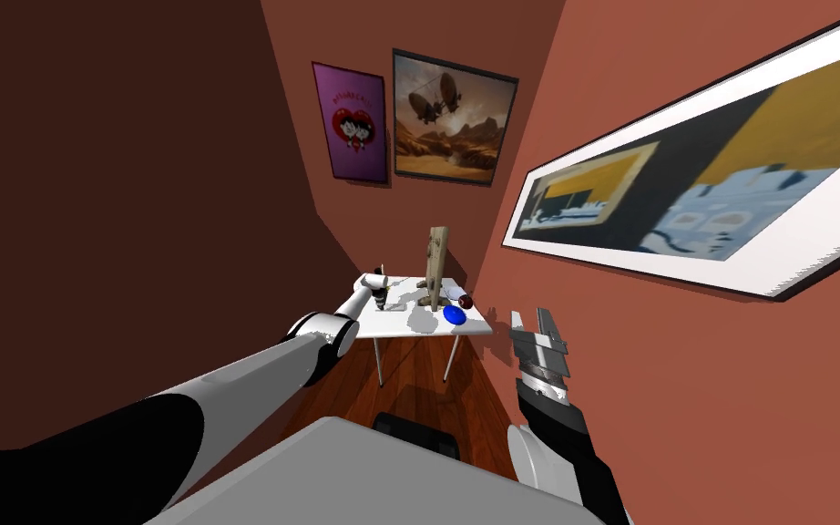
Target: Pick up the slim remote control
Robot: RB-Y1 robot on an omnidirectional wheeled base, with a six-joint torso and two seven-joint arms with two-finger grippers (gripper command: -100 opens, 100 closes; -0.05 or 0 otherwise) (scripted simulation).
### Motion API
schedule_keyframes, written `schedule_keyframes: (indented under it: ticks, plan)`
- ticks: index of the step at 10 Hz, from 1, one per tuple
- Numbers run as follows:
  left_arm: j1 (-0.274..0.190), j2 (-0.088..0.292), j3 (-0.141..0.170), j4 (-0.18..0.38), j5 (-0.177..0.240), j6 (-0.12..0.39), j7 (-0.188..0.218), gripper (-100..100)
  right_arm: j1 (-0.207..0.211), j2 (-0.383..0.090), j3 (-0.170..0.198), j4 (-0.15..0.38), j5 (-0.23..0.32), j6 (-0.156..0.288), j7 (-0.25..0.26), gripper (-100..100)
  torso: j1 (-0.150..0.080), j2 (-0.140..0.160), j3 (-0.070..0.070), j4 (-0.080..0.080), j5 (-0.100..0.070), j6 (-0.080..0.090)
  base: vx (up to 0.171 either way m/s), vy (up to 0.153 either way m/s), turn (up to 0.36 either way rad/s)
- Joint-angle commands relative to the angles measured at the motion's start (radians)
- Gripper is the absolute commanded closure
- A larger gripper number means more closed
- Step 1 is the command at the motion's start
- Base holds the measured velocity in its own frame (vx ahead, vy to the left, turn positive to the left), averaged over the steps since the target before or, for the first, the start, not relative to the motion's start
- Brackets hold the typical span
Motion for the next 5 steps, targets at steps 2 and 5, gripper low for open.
schedule_keyframes:
  ticks: [2,5]
  plan:
    - [-0.038,0.014,0.007,0.075,0.005,0.071,0.009,-100,0.0,0.0,0.0,0.0,0.0,0.0,0.0,0,0.0,0.0,0.0,0.0,0.0,0.0,0.046,0.001,-0.073]
    - [-0.06,0.022,0.01,0.133,0.007,0.118,0.015,-100,0.0,0.0,0.0,0.0,0.0,0.0,0.0,0,0.0,0.0,0.0,0.0,0.0,0.0,0.051,-0.001,-0.07]
